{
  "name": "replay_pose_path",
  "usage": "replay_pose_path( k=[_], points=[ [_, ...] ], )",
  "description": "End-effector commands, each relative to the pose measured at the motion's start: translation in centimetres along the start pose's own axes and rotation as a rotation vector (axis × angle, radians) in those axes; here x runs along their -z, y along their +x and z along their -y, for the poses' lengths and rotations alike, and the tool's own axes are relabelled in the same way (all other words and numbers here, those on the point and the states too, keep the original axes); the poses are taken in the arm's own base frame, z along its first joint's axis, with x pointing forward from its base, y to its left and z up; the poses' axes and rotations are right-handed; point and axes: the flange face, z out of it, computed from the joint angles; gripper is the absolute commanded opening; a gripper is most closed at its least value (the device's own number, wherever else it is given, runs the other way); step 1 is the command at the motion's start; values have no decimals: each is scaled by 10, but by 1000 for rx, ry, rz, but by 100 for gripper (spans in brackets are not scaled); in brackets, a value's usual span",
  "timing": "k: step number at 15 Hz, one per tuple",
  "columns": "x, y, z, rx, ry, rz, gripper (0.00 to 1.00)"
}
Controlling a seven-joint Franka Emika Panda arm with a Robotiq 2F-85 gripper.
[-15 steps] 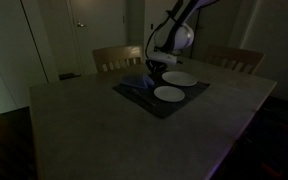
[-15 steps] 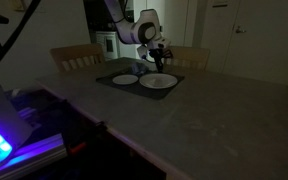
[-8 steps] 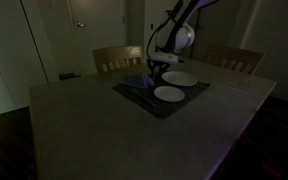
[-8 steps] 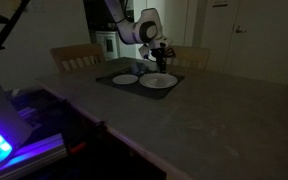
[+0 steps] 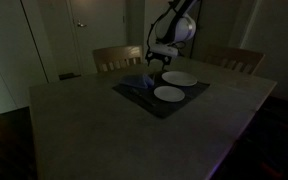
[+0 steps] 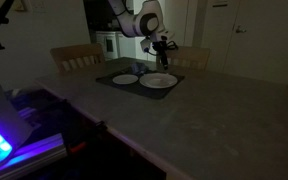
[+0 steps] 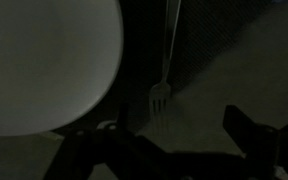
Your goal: Move the fork from the plate to the table mat
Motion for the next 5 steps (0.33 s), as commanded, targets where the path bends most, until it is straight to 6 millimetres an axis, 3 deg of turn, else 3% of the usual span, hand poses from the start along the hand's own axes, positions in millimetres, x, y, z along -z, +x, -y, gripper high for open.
replay_pose_path(
  k=[1, 5],
  points=[
    [19, 3, -5, -45, -41, 28, 100],
    [29, 5, -10, -79, -66, 35, 100]
  ],
)
